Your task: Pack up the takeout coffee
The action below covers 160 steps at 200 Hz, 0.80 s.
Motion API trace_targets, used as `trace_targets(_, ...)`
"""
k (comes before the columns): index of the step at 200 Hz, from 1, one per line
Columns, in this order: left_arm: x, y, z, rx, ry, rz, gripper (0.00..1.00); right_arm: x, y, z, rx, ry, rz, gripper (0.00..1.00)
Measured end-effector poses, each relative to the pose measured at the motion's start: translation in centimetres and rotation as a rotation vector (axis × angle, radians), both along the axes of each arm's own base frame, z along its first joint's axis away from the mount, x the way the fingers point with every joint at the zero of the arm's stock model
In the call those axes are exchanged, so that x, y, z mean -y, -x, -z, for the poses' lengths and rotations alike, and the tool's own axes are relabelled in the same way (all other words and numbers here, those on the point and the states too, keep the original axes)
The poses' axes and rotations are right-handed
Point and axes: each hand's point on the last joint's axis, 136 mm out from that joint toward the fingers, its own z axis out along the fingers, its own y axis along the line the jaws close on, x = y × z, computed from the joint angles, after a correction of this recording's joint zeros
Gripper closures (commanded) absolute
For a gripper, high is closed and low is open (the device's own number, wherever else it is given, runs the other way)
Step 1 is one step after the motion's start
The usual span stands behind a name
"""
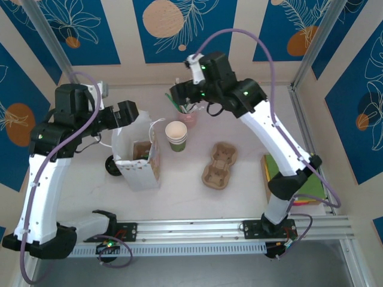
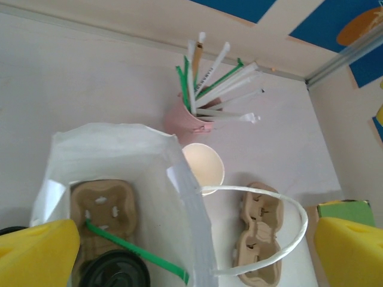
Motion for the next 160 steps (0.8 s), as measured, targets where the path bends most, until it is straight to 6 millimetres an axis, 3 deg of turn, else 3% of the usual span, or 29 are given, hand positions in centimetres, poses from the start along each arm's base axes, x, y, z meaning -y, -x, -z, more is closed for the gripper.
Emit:
trace_targets(31,1.9,-1.1,0.4,-0.009,0.024,0.066,0.0,7.9,-0.9,5.1,-0.137,0.03,0.247,0.05)
trace_targets(58,3.7,-1.9,0.9,-0.013,0.026,0.131,0.0,14.7,0.3,9.6,-0.249,0.038,0.449,0.04)
trace_targets(105,6.7,-3.3,2.3,-0.036,0.02,0.227,0.0,25.2,5.2,15.1,-0.37,0.002,0.77,0.01)
trace_targets(160,9.9,-3.9,4.4,-0.08,-0.002,0.327,0.0,33.7,11.0,23.9,-0.585,-0.006,1.081,0.01)
